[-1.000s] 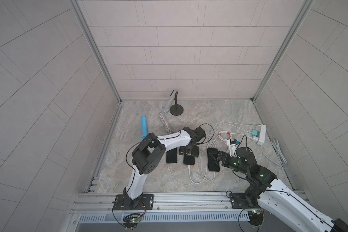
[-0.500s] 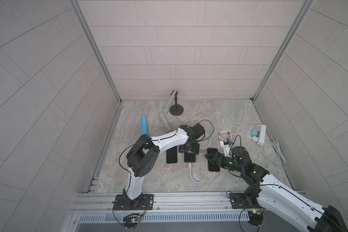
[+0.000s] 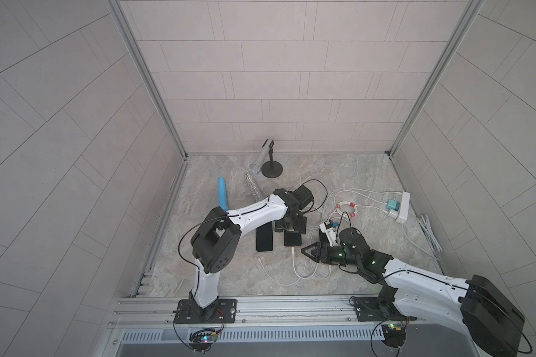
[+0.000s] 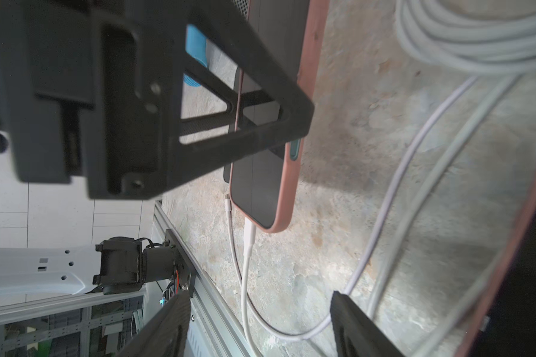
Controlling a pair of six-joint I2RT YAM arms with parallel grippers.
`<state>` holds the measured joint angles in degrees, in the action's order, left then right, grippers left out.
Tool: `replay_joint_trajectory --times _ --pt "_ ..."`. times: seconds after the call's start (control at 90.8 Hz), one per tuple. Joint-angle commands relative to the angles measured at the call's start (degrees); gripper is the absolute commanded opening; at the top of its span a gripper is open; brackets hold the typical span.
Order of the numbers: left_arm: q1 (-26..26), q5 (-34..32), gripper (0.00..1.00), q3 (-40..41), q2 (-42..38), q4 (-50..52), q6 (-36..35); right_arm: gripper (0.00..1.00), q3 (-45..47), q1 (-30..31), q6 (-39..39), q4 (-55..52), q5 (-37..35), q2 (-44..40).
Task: Unplug the charging cable from the phone
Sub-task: Remove the charging cable from the phone.
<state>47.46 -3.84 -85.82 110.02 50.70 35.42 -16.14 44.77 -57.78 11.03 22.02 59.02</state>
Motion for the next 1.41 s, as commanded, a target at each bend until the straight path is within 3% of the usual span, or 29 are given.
replay_joint_trajectory --times 0.0,0.627,1.398 --pt "-0.41 0.91 0.0 -2.07 -3.05 0.63 0.37 0.72 -0.2 1.94 -0.75 5.78 -0.81 2.88" --pt "-0.51 1.46 0.0 -2.07 -3.77 0.75 0.35 0.51 -3.3 5.41 -1.97 17.16 -2.12 16.14" --pt "-0.49 1.13 0.0 -2.13 -4.06 0.72 0.35 0.04 -3.48 5.41 -2.95 21.74 -1.52 19.88"
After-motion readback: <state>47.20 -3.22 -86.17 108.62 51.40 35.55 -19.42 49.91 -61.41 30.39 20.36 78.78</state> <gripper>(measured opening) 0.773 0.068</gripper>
